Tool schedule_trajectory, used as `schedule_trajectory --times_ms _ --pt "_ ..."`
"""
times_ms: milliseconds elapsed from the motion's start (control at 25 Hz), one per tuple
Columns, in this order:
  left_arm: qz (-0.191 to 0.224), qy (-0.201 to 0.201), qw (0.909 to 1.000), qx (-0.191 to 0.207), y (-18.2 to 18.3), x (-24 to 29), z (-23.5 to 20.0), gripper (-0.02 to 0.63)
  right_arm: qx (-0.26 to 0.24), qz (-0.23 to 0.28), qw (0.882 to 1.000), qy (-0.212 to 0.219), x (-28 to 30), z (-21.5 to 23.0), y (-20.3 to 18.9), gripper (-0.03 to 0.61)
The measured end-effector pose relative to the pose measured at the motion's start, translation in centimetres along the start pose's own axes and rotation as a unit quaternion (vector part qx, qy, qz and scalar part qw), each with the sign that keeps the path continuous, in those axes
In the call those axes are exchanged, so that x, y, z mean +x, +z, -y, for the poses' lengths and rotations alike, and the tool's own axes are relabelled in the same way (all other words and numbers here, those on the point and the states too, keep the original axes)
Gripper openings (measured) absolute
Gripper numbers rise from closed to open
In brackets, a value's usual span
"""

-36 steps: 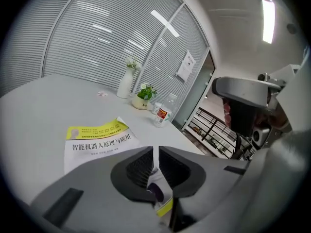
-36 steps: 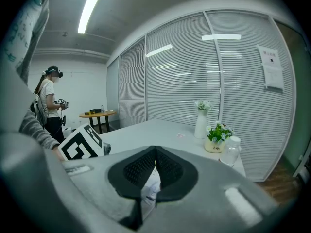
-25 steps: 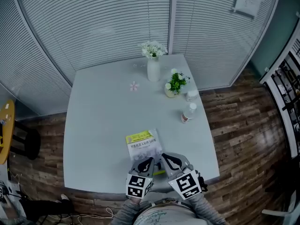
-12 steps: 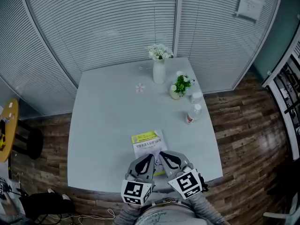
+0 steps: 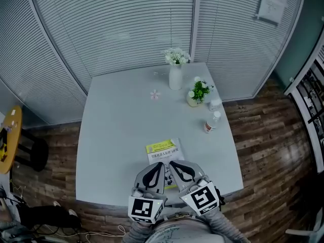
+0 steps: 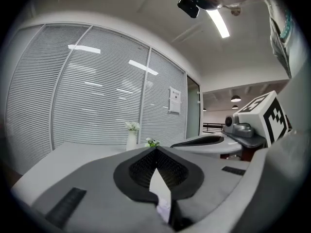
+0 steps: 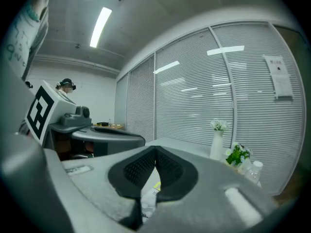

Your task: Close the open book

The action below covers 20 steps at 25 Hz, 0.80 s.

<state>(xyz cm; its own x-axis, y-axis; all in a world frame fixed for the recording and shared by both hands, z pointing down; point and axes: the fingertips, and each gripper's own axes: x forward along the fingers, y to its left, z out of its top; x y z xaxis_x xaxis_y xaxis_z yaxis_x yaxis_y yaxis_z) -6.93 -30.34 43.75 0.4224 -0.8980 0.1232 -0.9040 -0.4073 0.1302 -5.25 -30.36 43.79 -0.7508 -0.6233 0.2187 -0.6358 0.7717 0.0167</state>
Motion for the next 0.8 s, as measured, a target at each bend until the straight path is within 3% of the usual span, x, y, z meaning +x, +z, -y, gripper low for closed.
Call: schedule_trajectory --times_ms 480,800 --pt "-0.002 0.008 0.9997 0.022 0.2 -1.5 -0.2 -0.002 -0.017 -0.005 1.000 0.007 0.2 -1.7 0.0 0.002" --pt "0.002 0.007 0.9998 0.017 0.1 -1.6 -0.2 -0.002 -0.017 -0.009 1.000 0.004 0.3 -1.6 0.3 0.002"
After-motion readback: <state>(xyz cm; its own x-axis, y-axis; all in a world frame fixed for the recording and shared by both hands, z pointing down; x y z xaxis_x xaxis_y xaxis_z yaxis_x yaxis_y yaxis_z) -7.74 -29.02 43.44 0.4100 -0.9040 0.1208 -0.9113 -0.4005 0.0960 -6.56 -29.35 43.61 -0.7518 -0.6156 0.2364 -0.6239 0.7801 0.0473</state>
